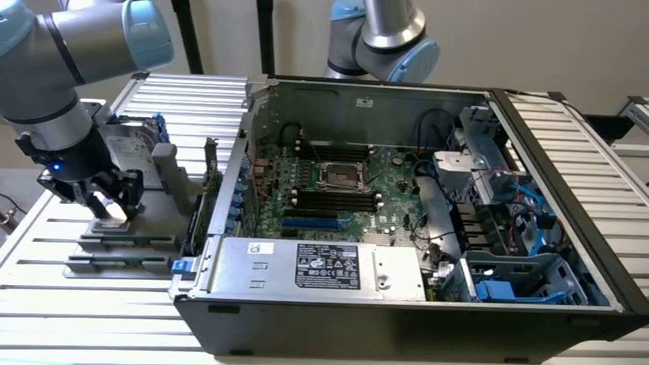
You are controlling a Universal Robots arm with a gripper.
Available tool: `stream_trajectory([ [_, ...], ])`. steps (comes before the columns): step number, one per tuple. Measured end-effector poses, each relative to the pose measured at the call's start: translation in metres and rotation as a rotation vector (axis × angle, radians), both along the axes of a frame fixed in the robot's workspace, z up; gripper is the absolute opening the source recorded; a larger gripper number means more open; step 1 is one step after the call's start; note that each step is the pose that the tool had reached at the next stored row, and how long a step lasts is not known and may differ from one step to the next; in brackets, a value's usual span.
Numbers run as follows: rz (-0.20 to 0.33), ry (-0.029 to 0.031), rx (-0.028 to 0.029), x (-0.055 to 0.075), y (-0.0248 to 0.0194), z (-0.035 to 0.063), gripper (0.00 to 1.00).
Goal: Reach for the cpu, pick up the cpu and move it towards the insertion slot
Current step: 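Pick up the cpu and move it towards the insertion slot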
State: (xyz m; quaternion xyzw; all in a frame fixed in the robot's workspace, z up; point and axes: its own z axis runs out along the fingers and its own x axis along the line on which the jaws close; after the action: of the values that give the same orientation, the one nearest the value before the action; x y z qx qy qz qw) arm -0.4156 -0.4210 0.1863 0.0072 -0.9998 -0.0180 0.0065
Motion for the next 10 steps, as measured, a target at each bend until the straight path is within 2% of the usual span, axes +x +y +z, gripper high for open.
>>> stream_trajectory([
  [10, -0.001, 0.0000, 0.0000, 0.0000, 0.0002, 0.0000, 0.54],
])
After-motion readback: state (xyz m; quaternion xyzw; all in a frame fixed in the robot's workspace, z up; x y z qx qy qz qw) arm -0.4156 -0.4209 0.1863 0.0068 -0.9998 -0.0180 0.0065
